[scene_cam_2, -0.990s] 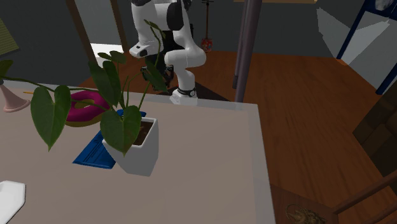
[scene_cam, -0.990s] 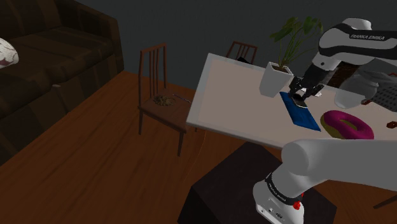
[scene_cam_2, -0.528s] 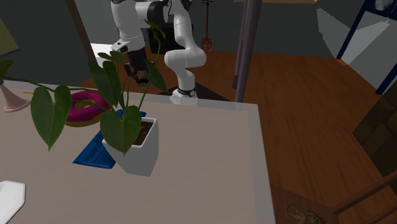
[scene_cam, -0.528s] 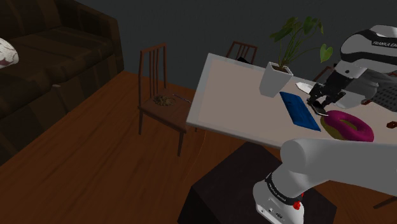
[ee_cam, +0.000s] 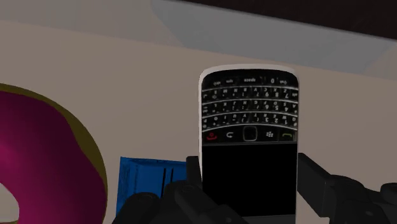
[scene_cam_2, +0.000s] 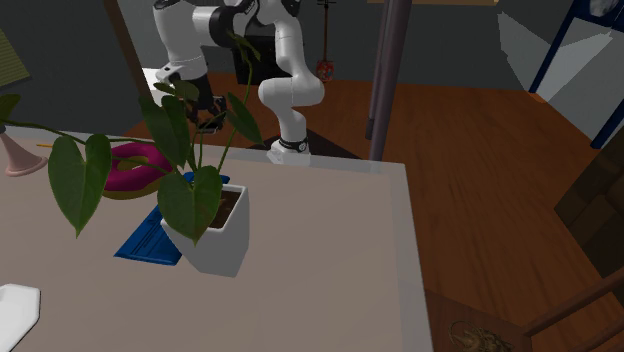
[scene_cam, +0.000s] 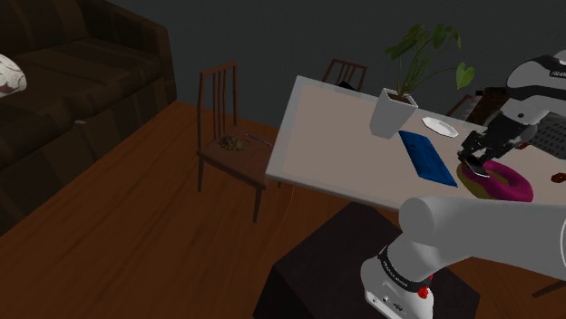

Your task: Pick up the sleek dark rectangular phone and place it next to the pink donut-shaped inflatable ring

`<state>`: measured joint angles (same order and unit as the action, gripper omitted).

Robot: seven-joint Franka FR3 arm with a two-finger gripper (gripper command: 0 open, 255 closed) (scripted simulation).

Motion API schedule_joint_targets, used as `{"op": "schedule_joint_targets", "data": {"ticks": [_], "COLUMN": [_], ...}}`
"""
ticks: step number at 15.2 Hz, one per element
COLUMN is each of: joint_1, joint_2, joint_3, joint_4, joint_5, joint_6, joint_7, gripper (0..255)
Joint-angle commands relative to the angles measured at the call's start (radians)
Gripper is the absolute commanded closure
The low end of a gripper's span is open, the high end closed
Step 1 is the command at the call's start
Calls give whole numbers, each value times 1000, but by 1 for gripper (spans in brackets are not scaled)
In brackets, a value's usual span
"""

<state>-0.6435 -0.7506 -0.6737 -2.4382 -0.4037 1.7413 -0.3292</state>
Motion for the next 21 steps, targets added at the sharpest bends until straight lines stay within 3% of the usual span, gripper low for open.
{"op": "schedule_joint_targets", "data": {"ticks": [1,21], "joint_1": [-2,5], "joint_2": [4,101], "joint_3": [-14,-156], "joint_4": [-20,-212], "joint_5": [-9,-88], "joint_6": [25,320], "joint_7": [-3,-3], "gripper": [255,255]}}
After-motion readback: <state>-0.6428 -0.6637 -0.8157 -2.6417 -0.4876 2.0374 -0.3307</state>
